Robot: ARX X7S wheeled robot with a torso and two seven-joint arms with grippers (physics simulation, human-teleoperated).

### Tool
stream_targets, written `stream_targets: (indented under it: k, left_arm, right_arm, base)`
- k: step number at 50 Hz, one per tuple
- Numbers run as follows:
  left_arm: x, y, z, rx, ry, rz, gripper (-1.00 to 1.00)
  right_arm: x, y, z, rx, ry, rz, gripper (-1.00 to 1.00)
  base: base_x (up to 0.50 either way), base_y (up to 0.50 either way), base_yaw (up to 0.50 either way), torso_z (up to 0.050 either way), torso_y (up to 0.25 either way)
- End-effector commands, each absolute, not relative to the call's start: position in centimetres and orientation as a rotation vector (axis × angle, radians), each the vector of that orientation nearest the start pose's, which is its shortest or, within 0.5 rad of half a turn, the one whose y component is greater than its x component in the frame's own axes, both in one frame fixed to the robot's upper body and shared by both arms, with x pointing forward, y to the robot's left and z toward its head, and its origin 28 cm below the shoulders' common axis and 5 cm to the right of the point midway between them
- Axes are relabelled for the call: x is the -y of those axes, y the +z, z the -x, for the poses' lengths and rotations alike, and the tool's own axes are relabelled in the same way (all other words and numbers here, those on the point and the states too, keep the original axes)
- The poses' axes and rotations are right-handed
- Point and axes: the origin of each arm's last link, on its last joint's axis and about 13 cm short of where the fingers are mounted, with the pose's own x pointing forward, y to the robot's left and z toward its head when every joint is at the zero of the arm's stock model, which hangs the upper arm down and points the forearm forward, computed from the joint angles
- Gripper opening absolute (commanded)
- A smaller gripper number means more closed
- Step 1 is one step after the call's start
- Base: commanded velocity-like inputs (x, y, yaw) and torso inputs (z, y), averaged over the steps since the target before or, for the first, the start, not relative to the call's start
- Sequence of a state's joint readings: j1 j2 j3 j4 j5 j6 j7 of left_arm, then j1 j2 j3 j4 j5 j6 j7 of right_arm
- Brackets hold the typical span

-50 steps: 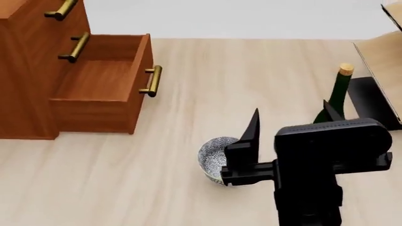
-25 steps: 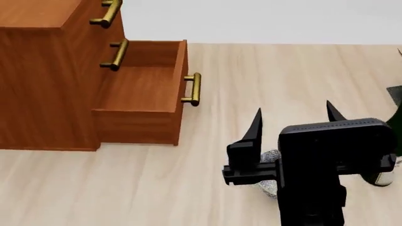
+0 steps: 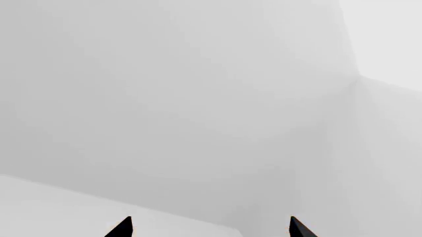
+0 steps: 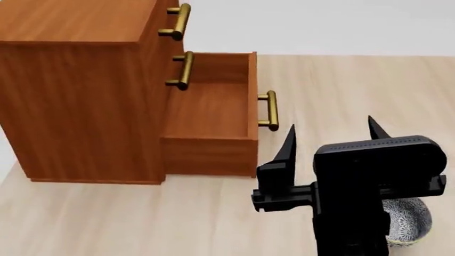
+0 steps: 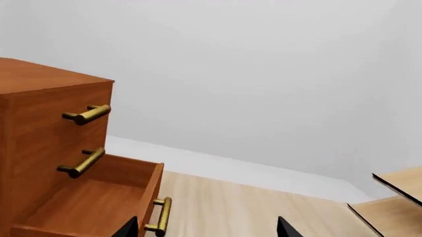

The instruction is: Close the bottom drawer of the cabinet and open the top drawer.

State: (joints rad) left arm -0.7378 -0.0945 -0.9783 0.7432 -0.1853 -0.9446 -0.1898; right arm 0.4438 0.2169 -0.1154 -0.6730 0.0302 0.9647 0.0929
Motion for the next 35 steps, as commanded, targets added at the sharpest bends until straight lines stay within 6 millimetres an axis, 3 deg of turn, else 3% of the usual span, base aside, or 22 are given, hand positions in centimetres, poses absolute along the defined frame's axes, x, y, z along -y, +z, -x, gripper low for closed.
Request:
stream_targets:
  k: [1,35]
  left_arm:
    - [-36.02,23.23,-19.03,0.567,0.934,0.479,1.00]
    - [-35.96,23.19,-19.01,0.582,0.930,0.457,1.00]
  right_arm:
    - [11.63,18.28,-24.28,0.146,-0.035,0.215,1.00]
    - [11.86,18.64,-24.15,0.141,-0.022,0.171,1.00]
  base:
    - [0.10,0.36,0.00,0.000,0.000]
    - [0.10,0.28,0.00,0.000,0.000]
